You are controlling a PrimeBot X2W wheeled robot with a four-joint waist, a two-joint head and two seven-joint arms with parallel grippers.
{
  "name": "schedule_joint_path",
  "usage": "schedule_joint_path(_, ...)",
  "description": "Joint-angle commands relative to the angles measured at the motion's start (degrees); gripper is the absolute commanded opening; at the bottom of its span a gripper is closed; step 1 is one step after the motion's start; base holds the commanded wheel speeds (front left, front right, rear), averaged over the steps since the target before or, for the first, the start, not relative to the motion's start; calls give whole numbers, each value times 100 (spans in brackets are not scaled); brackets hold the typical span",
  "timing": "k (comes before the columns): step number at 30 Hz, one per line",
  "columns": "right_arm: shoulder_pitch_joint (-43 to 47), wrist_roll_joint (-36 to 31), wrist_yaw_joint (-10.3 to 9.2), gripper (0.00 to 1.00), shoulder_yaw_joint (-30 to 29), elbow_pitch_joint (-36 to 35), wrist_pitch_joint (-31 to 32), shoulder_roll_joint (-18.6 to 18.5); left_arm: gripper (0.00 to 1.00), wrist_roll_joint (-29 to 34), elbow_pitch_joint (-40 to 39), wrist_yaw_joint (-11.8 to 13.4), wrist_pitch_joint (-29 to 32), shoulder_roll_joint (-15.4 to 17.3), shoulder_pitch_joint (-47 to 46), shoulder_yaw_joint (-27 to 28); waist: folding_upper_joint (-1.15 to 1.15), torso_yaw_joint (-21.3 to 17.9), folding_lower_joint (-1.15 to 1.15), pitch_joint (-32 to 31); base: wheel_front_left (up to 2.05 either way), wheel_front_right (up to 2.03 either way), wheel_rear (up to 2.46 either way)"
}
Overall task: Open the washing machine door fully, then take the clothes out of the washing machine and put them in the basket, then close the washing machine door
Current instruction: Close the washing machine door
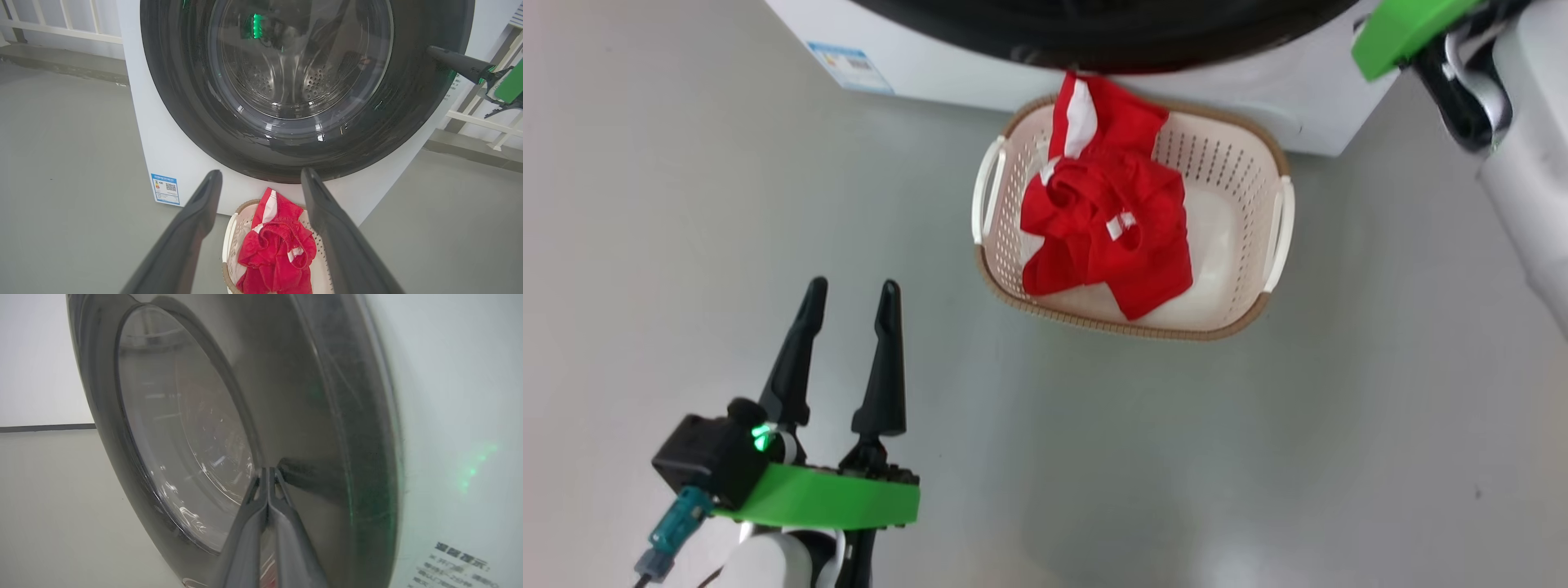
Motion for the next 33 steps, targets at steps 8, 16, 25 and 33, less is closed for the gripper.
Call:
schedule_joint_path(8,-409,-141,-73,0,-296,11,-36,116,100,63,-50,11,-68,87,-228,215,0,-73,0,226,0,0,0)
schedule_joint_path(16,-71,-189,-73,6,-350,-218,-36,309,100,140,-55,1,-68,86,-274,394,0,-334,0,33,0,0,0)
schedule_joint_path(25,1169,-539,-73,100,-845,-1124,-36,447,100,212,-22,-155,-68,86,-186,612,0,-937,0,-426,0,0,0)
schedule_joint_path(33,2457,-955,-73,100,-1622,-2031,-36,625,100,433,117,-278,-68,86,-34,783,0,-1441,0,-818,0,0,0)
